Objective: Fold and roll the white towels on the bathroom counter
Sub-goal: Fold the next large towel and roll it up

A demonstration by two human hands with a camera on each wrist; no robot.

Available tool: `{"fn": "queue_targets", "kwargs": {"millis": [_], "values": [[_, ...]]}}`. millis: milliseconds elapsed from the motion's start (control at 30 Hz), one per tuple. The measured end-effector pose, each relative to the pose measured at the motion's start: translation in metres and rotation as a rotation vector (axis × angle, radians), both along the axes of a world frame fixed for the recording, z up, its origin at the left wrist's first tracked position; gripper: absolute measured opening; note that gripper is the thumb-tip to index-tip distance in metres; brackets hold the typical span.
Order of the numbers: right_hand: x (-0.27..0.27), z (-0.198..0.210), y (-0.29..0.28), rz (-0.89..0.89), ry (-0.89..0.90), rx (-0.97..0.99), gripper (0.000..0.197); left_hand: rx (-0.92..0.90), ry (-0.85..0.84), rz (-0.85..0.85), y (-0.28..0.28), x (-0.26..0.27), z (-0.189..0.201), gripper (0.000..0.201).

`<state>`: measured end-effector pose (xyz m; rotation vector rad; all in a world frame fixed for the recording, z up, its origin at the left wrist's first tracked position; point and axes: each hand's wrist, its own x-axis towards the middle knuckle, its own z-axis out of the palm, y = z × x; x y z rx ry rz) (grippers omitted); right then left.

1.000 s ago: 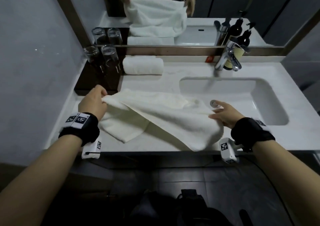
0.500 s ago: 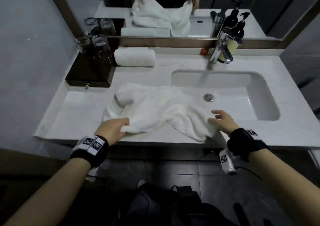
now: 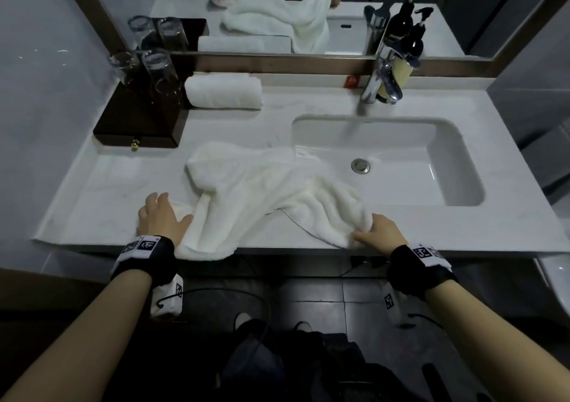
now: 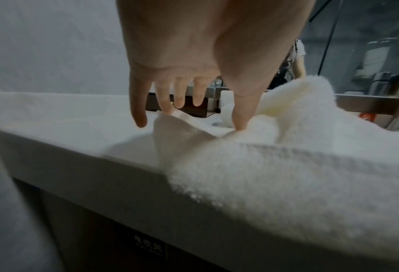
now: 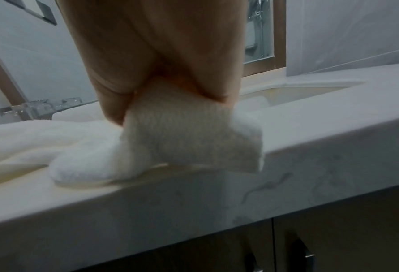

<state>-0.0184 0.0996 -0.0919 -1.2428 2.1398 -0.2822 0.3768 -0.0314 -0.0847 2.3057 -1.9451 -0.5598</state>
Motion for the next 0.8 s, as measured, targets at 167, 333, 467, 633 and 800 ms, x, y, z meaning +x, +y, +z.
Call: {"fn": "queue_targets", "kwargs": {"millis": [167,333,467,633,800], "values": [[0.005,0.009,-0.005,-0.095,-0.218,-0.205,0.042,0.13,0.007,0.103,-0.021,0.002,-0.011,0.089],[0.01,0.01,-0.008,-0.325,-0.702,-0.134,0.046,0.305,0.079,0.041,-0.037,0.014,-0.012,0.059],[0.006,-0.001,-0.016,-0.653,-0.803,-0.155,0.044,0.208,0.281,0.055,-0.036,0.012,-0.015,0.056],[0.006,-0.007,-0.026,-0.499,-0.594,-0.229,0.025,-0.014,0.523,0.143,-0.04,-0.011,0.006,0.042],[-0.024,0.018,-0.032,-0.632,-0.286,-0.573,0.012,-0.4,0.698,0.276,-0.067,-0.019,0.057,0.021]]}}
